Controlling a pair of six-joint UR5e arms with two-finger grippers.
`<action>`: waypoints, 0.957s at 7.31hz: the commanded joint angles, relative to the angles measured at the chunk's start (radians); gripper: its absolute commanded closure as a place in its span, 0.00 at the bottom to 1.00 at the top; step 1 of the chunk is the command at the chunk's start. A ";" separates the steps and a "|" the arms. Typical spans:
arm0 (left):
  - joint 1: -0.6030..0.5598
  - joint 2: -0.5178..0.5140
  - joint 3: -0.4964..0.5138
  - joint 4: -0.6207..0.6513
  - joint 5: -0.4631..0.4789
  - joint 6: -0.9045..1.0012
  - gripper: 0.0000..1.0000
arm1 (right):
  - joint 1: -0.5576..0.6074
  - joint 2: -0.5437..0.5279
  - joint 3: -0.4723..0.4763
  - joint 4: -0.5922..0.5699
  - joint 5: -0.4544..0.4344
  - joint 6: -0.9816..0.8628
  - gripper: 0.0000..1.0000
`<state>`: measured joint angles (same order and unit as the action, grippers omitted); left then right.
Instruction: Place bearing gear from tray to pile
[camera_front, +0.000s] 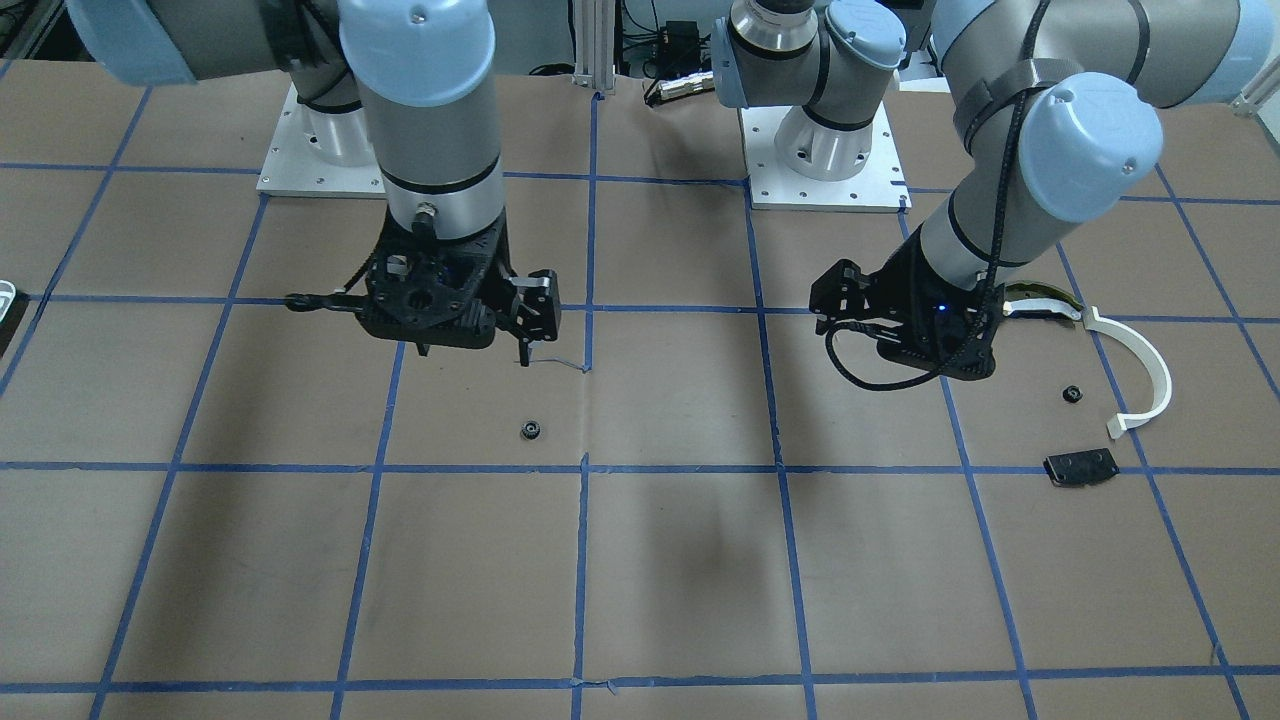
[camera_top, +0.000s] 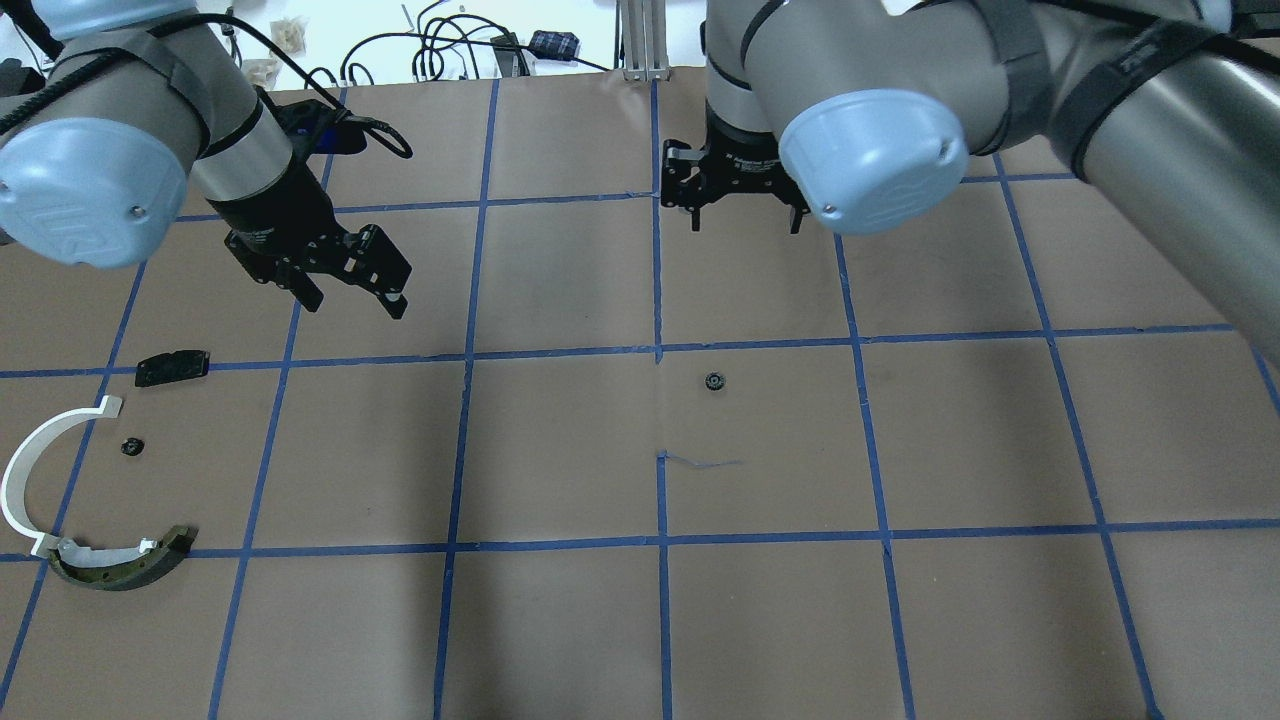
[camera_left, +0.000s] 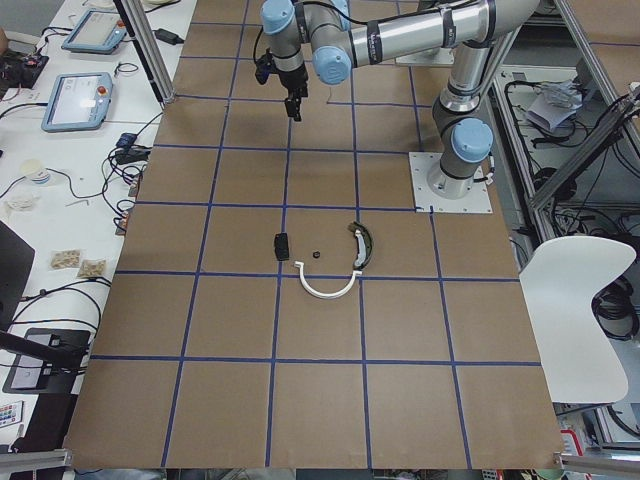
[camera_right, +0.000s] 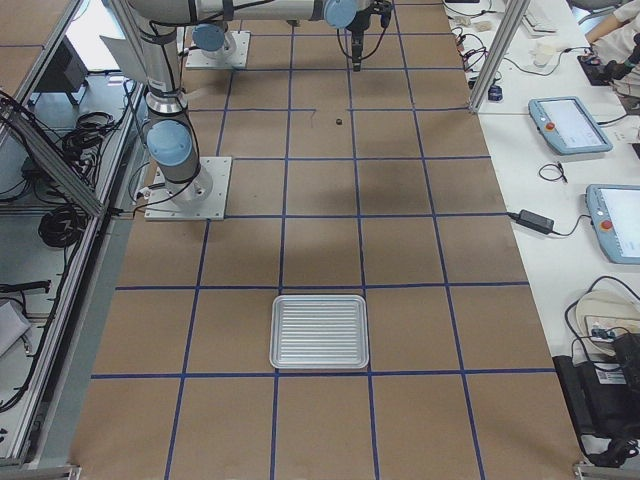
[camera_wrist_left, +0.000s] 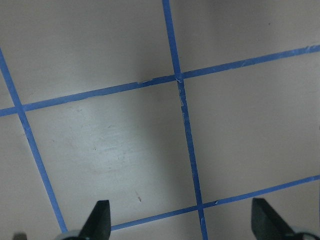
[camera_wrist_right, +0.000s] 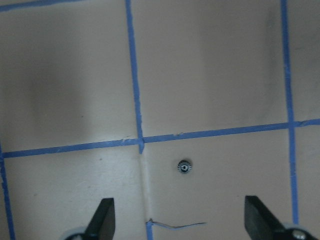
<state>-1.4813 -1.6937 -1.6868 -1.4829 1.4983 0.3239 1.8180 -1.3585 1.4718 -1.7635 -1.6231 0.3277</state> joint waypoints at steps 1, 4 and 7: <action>-0.089 -0.039 0.001 0.050 -0.015 -0.012 0.00 | -0.107 -0.016 -0.080 0.097 -0.004 -0.155 0.00; -0.256 -0.141 -0.025 0.227 -0.017 -0.217 0.00 | -0.169 -0.024 -0.139 0.228 -0.012 -0.229 0.00; -0.410 -0.245 -0.025 0.347 -0.004 -0.389 0.00 | -0.219 -0.053 -0.108 0.236 -0.006 -0.376 0.01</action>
<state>-1.8294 -1.8947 -1.7109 -1.1949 1.4870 -0.0033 1.6155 -1.3933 1.3441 -1.5317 -1.6313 0.0131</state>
